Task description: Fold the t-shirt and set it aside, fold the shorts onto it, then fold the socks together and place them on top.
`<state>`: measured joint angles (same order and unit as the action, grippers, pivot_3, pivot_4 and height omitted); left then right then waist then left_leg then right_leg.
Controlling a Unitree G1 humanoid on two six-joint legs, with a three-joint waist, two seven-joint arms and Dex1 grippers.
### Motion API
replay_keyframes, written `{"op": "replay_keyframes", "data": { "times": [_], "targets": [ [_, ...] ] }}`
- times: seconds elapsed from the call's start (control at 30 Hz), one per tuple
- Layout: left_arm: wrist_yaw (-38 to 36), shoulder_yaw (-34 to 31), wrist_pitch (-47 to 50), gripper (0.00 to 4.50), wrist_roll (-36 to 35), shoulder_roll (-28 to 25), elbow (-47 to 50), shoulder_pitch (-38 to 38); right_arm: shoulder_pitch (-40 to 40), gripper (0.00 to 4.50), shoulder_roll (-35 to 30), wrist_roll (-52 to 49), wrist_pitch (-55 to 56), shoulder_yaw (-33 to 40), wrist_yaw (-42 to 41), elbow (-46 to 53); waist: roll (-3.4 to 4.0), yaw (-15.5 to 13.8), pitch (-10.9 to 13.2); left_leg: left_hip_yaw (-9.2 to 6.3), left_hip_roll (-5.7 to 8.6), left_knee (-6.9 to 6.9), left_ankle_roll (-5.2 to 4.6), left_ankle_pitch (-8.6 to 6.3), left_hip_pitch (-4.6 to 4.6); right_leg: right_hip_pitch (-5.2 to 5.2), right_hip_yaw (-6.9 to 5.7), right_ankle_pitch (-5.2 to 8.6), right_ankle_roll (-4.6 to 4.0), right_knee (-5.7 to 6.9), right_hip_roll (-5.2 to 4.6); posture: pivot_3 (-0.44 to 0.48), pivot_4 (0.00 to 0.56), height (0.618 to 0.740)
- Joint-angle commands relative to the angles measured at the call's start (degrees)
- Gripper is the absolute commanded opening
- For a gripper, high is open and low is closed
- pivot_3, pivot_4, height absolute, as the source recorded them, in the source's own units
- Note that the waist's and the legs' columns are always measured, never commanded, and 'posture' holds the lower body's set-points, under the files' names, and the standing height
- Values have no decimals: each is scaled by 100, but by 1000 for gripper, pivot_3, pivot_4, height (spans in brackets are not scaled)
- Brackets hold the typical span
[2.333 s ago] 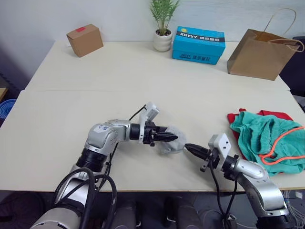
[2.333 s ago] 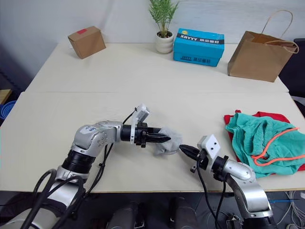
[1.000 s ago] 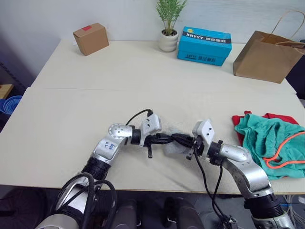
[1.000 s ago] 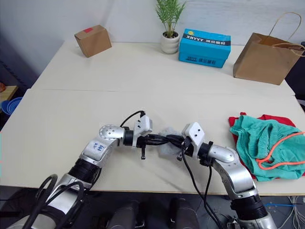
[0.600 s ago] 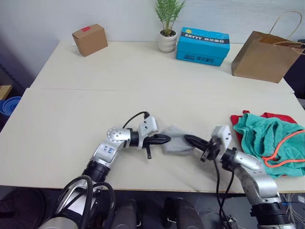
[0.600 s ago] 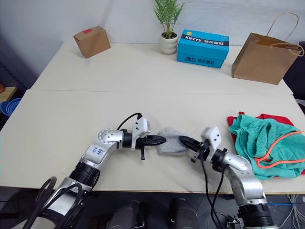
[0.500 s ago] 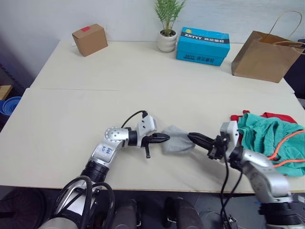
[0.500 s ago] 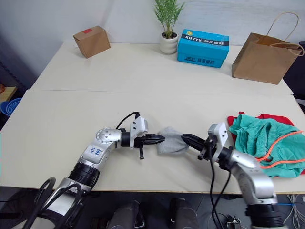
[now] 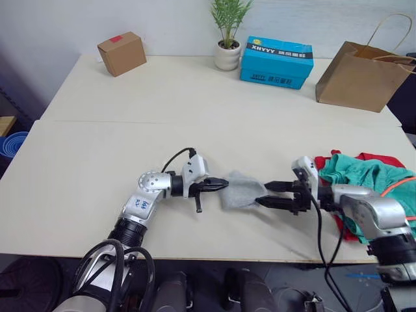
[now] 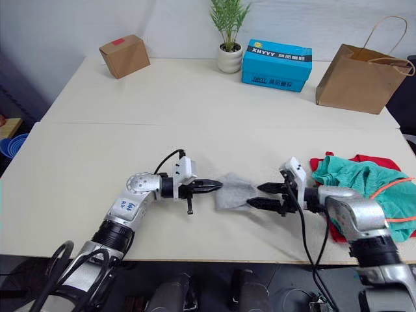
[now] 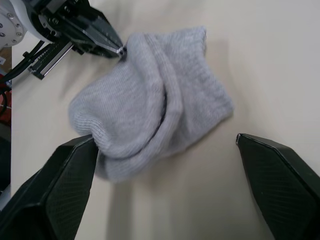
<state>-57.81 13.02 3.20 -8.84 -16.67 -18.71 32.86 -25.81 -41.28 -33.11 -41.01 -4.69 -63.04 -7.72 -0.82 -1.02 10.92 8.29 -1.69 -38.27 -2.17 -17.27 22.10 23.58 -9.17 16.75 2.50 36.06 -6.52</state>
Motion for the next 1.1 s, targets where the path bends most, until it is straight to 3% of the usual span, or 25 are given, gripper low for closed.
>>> {"op": "replay_keyframes", "data": {
  "times": [0.03, 0.3, 0.63, 0.73, 0.9, 1.07, 1.1],
  "targets": [
    [66, 25, -9, 0, 50, -5, 139, -91, -334, 4447, 142, 302, 211, -288, -381, -408, 0, 1, 0, 0, 0, 1, 0, 0, 0, 0, 0, 0, 0, 0, 0, 0, 150, 740],
    [139, 31, -80, 0, 187, -170, 148, -282, -1197, 4447, 767, 958, 523, -832, -955, -1612, -1, 147, -2, 2, -2, -2, 3, 2, -11, -7, 2, 0, 0, 9, 0, 0, 150, 740],
    [206, -69, -230, 0, 138, -212, 126, -303, -1222, 1100, 868, 769, -226, -766, -1473, -1219, -1, 128, -3, 0, -3, 0, 5, 3, -10, -6, 3, 0, 0, 9, -1, 0, 150, 740],
    [188, -166, -328, 0, 33, -187, 198, -303, -1067, 388, 748, 614, -440, -551, -1423, -804, -1, 126, -3, -1, -3, 1, 6, 2, -9, -5, 3, 0, 0, 8, -2, 0, 150, 740],
    [-16, -520, -108, 0, -644, -154, 897, -407, -497, 344, 1, -100, -1332, 161, -1353, 707, 3, 89, 0, -4, -2, 3, 4, 0, 10, 8, 0, 0, 0, 0, -4, 0, 150, 740],
    [-178, -875, 785, 0, -1467, -405, 1859, -555, 21, 344, -836, -1258, -2684, 1728, -894, 1738, 4, 89, 1, -11, 0, 1, 0, -4, 11, 2, -1, -3, 5, -11, -7, 0, 150, 740],
    [-152, -942, 970, 172, -1595, -463, 2034, -573, 110, 344, -985, -1402, -2877, 2045, -791, 1782, 4, 89, 0, -13, -1, 4, 1, -5, 7, -2, -2, -3, 5, -13, -6, 0, 150, 740]
  ]
}}
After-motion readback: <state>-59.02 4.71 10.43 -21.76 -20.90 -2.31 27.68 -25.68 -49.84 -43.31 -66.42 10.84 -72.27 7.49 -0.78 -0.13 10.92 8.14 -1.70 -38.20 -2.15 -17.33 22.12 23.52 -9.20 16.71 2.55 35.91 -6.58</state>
